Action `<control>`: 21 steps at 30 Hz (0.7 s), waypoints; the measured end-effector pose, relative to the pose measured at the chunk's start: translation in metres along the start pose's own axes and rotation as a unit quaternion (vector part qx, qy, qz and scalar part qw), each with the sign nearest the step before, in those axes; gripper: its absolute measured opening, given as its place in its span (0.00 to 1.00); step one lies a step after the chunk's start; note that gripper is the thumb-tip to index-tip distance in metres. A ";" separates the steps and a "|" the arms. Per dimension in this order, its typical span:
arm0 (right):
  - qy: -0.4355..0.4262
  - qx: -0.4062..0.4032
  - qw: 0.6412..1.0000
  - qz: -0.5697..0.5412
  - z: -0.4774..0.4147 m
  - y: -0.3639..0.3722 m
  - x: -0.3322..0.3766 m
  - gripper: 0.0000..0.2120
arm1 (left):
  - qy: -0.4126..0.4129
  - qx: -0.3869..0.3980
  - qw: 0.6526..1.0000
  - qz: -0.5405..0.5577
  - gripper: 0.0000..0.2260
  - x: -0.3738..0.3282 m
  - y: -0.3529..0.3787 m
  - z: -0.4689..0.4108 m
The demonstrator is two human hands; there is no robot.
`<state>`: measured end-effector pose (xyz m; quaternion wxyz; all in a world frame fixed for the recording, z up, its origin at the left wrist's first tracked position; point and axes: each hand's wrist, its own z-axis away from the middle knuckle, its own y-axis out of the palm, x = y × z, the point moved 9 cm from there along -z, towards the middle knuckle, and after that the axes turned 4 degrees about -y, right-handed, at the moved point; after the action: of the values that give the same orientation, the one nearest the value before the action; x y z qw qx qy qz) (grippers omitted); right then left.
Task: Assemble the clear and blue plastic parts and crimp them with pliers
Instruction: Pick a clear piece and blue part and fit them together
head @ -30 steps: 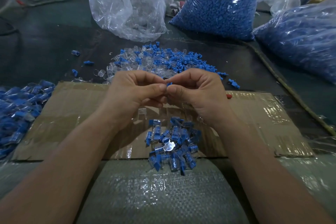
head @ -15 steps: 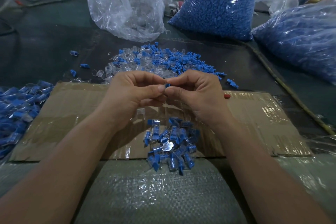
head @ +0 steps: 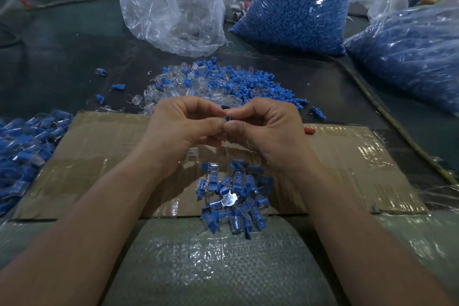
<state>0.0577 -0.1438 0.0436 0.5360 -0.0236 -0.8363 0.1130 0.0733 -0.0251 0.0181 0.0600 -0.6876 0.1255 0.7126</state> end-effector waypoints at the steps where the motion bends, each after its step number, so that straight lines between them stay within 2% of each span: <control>1: 0.004 0.005 1.000 -0.001 0.000 0.001 -0.002 0.11 | -0.003 -0.003 1.000 -0.004 0.07 0.001 0.000 -0.001; 5: -0.008 0.037 0.999 0.016 0.000 0.007 -0.001 0.15 | -0.026 -0.003 1.000 0.017 0.05 0.005 -0.002 -0.002; 8: -0.035 0.028 0.998 0.052 0.001 0.005 0.001 0.16 | -0.038 0.005 0.999 0.018 0.04 0.007 -0.002 -0.003; 15: -0.065 0.011 0.996 0.057 0.001 0.002 0.002 0.19 | -0.051 0.014 0.998 0.032 0.03 0.009 -0.001 -0.003; 19: -0.070 0.018 0.995 0.065 0.001 0.003 0.003 0.18 | -0.054 0.013 0.998 0.017 0.12 0.010 0.000 -0.004; 21: -0.075 0.025 0.994 0.078 0.001 0.003 0.004 0.17 | -0.054 0.011 0.998 0.016 0.13 0.011 -0.001 -0.005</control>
<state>0.0544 -0.1400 0.0463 0.4613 -0.0670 -0.8669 0.1764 0.0775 -0.0265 0.0072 0.0627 -0.6454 0.1404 0.7482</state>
